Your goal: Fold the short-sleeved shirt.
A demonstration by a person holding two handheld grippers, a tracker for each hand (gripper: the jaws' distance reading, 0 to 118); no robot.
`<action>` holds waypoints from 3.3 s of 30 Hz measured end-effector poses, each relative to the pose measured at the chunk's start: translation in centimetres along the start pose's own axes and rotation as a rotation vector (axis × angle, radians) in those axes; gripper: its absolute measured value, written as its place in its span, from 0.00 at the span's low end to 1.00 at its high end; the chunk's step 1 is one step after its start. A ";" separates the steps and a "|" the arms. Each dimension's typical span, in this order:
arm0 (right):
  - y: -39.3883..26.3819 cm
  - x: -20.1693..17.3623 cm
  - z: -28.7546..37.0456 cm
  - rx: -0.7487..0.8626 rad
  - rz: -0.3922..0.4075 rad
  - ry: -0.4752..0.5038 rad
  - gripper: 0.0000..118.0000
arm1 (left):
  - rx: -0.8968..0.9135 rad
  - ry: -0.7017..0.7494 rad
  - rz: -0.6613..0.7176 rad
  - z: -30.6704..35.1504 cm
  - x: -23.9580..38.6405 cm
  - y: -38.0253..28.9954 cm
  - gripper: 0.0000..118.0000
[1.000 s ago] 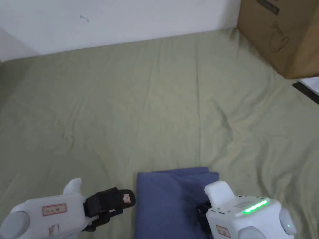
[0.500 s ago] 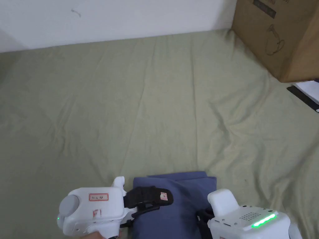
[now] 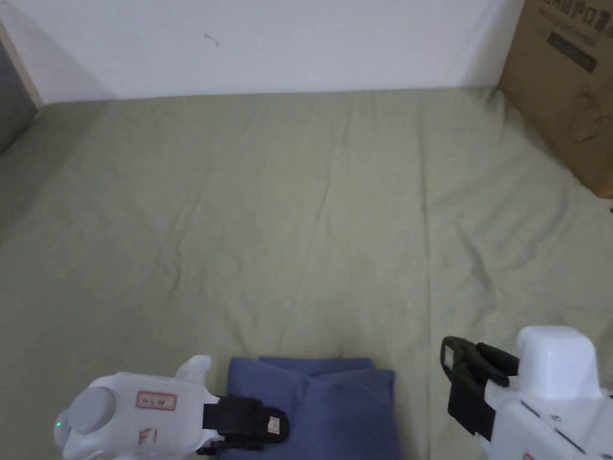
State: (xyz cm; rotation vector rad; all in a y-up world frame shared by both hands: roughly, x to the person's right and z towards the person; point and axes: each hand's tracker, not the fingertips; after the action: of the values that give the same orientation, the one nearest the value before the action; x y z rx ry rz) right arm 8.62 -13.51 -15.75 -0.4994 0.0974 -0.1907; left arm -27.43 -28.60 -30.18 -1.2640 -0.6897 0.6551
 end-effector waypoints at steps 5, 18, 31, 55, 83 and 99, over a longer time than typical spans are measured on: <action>0.9 -3.8 0.6 0.132 0.089 -0.062 0.00 | 0.057 0.183 -0.003 8.0 -3.8 1.3 0.20; 2.3 -9.1 -3.2 0.096 0.217 -0.124 0.00 | 0.132 0.685 0.061 21.7 -10.9 6.0 0.20; 2.7 -10.4 -2.0 0.268 0.376 -0.145 0.00 | 0.142 1.134 0.012 25.5 -15.4 10.0 0.22; 3.5 -5.4 1.1 0.237 0.242 -0.068 0.00 | 0.925 0.899 -0.322 20.6 13.0 -4.5 0.00; 6.2 1.4 6.9 0.341 0.155 -0.173 1.00 | 1.057 0.719 -0.526 9.2 28.9 -9.8 1.00; 8.1 1.5 6.9 0.348 0.142 -0.183 1.00 | 1.023 0.729 -0.540 9.8 31.1 -10.3 1.00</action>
State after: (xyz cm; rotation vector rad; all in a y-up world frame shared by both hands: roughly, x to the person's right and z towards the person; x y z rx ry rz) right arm 12.32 -3.63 -13.73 -0.1601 -0.0785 -0.0208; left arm -14.65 -0.57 -15.37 -0.2603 -0.0126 0.0160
